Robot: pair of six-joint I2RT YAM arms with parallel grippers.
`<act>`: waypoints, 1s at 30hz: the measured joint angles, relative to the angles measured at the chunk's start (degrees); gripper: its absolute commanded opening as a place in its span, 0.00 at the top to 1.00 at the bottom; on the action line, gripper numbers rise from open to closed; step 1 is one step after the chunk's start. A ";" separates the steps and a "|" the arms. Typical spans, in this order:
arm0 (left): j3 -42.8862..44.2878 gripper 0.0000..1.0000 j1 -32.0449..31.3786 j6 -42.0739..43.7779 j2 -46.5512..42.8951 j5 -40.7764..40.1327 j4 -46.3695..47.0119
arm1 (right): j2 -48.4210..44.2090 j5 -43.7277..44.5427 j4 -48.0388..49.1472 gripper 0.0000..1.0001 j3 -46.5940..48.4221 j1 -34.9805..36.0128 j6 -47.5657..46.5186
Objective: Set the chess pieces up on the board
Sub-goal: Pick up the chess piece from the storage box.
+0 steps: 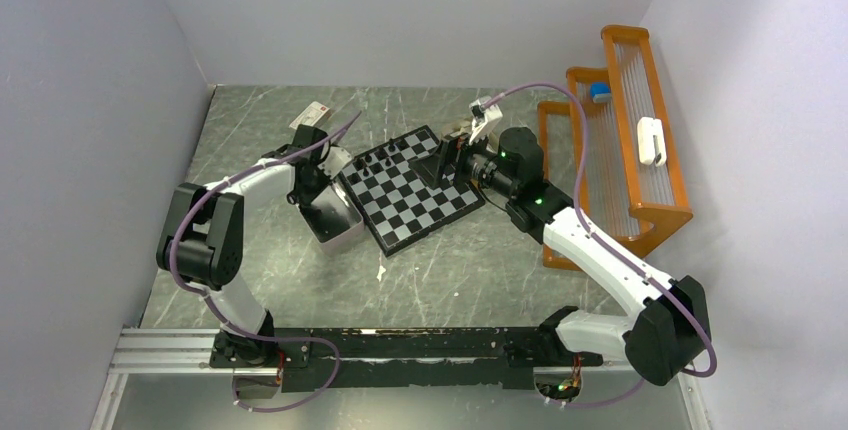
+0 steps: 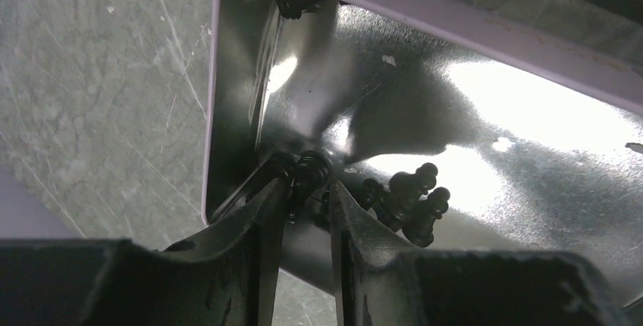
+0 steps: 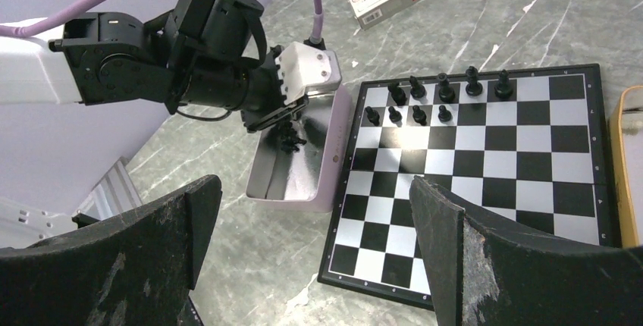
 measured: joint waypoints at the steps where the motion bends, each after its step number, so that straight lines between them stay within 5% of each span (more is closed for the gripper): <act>1: 0.00 0.67 -0.07 0.09 0.00 -0.28 0.00 | 0.02 0.00 -0.02 0.00 -0.04 0.00 0.00; 7: -0.02 0.68 -0.13 0.61 0.00 -2.19 0.02 | -0.15 0.00 -0.02 0.00 -0.04 0.00 0.00; 30: 1.46 0.95 -2.34 0.74 -0.02 -0.20 -3.98 | -0.55 0.26 -0.02 0.00 -0.31 0.00 -0.02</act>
